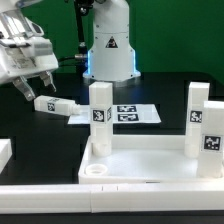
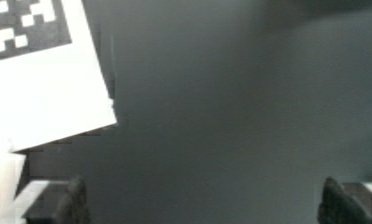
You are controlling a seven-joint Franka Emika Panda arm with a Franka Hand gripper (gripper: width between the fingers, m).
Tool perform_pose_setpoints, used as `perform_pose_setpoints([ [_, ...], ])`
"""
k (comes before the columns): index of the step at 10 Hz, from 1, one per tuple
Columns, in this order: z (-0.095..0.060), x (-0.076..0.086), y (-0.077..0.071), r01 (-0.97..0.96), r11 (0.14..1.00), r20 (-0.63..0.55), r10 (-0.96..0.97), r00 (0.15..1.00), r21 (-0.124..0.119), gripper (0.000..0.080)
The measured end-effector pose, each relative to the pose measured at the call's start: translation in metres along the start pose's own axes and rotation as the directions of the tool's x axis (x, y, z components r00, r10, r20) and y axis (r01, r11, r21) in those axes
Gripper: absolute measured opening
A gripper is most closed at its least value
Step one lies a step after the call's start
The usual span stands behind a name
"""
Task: Assemble desk
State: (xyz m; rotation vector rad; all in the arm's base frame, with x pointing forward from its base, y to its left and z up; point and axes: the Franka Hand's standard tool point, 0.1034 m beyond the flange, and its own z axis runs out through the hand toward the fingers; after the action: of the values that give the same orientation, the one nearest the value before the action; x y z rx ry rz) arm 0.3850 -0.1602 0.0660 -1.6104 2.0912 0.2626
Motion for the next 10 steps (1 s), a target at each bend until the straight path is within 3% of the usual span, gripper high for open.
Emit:
perform_pose_setpoints([
  [1, -0.002, 0.003, 0.001, -0.007, 1.000, -0.003, 0.007, 1.000, 0.003, 0.0649],
  [2, 0.000, 0.000, 0.003, 0.022, 0.999, 0.006, -0.022, 1.000, -0.027, 0.0649],
  [3, 0.002, -0.007, 0.008, 0.109, 0.988, 0.041, -0.105, 0.994, -0.105, 0.0649],
  [4, 0.003, -0.012, 0.007, 0.176, 0.977, 0.094, -0.165, 0.982, -0.123, 0.0649],
  [6, 0.005, -0.014, 0.017, 0.269, 0.956, 0.186, -0.244, 0.952, -0.119, 0.0649],
  [10, 0.006, -0.013, 0.020, 0.256, 0.960, 0.183, -0.232, 0.955, -0.117, 0.0649],
])
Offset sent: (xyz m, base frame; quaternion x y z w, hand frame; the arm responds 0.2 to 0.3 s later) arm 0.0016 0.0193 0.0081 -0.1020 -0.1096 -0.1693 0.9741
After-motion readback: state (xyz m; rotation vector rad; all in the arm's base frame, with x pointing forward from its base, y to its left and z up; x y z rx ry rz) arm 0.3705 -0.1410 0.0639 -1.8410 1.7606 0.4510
